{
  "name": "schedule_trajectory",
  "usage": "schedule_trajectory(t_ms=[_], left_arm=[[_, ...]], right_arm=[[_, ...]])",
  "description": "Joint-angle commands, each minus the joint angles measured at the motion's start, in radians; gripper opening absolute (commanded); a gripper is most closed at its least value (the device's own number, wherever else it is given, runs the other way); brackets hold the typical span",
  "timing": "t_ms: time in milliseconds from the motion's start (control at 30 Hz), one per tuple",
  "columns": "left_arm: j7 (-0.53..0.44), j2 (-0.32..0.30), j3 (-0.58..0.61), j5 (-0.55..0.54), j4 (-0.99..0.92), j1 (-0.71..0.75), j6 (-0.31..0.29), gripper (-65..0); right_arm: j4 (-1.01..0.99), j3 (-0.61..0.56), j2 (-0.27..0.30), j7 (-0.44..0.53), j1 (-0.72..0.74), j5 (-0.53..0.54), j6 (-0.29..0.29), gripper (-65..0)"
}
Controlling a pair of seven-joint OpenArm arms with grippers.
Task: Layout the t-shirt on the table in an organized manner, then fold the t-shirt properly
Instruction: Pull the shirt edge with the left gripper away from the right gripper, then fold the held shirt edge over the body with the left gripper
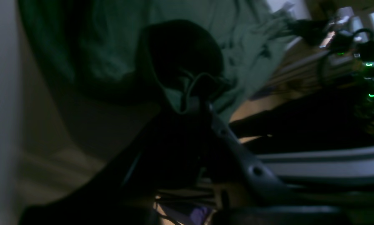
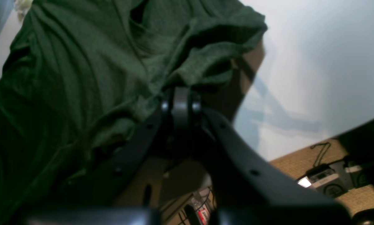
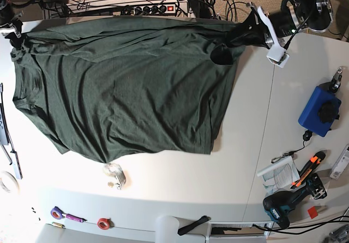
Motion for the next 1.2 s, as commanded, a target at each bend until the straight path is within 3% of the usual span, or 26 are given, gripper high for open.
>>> schedule_trajectory(t_ms=[0, 133, 400, 567, 667, 867, 1067, 1167], left_arm=[[0.008, -0.006, -0.006, -0.049, 0.016, 0.007, -0.015, -65.0], [0.05, -0.006, -0.006, -0.162, 0.016, 0.011, -0.015, -65.0], [0.039, -0.002, -0.005, -0.162, 0.016, -0.04, -0.015, -65.0], [-0.075, 0.0, -0.005, -0.067, 0.016, -0.09, -0.015, -65.0], [-0.136, 0.0, -0.005, 0.04, 0.016, -0.133, -0.009, -65.0], [-0.264, 0.0, -0.005, 0.312, 0.013, -0.183, 0.1, -65.0], [-0.339, -0.001, 0.035, 0.439, -0.069, -0.19, 0.104, -65.0], [-0.378, -0.001, 0.105, 0.521, -0.153, -0.206, 0.104, -65.0]], right_arm=[[0.02, 0.008, 0.028, 0.004, -0.011, 0.031, 0.003, -65.0], [0.023, 0.008, 0.028, -0.084, -0.015, 0.107, 0.028, -65.0], [0.023, 0.008, 0.025, -0.09, 0.007, 0.139, 0.034, -65.0], [0.023, 0.008, 0.026, -0.035, 0.052, 0.129, 0.036, -65.0], [0.023, 0.008, 0.026, -0.019, 0.113, 0.081, 0.035, -65.0], [0.023, -0.016, 0.026, 0.037, 0.225, -0.115, 0.013, -65.0], [0.023, -0.181, 0.025, 0.127, 0.24, -0.317, -0.012, -65.0], [0.023, -0.256, 0.025, 0.21, 0.24, -0.437, -0.082, -65.0]])
